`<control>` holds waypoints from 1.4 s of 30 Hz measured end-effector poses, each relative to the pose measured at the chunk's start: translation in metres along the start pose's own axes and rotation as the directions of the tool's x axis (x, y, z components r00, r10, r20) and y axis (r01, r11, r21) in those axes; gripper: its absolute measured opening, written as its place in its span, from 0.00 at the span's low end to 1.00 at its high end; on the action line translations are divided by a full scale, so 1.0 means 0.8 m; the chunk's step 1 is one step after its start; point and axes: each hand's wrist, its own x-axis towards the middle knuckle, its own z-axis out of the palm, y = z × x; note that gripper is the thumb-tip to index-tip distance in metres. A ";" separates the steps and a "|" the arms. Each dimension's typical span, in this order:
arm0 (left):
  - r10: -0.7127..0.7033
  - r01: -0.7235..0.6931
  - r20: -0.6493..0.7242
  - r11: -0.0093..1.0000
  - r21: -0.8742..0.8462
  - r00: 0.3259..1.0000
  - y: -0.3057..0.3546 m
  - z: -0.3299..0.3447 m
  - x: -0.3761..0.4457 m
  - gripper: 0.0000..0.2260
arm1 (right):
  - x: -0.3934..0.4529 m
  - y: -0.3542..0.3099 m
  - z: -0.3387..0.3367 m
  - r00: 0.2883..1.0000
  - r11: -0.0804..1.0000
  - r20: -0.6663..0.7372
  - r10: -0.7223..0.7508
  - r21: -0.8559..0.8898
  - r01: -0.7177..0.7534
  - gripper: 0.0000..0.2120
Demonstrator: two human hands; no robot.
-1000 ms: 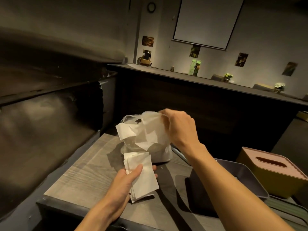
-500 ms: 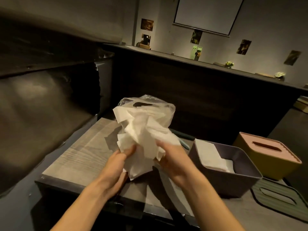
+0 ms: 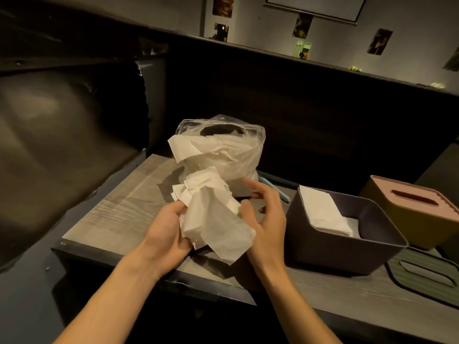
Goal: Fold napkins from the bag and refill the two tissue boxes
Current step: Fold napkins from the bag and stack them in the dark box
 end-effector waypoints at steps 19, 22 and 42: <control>0.009 -0.015 -0.071 0.996 -0.092 0.997 -0.002 -0.015 0.020 0.20 | -0.039 -0.008 0.049 0.731 0.516 0.398 -0.555 -0.524 0.678 0.07; 0.009 -0.017 -0.130 0.998 -0.059 0.991 -0.003 -0.022 0.027 0.16 | -0.041 -0.003 0.044 0.643 0.530 0.432 -0.632 -0.364 0.766 0.07; -0.126 0.124 -0.073 0.992 -0.029 0.989 -0.003 -0.016 0.009 0.17 | -0.046 -0.027 0.028 0.822 0.860 0.467 -0.326 -0.215 0.463 0.12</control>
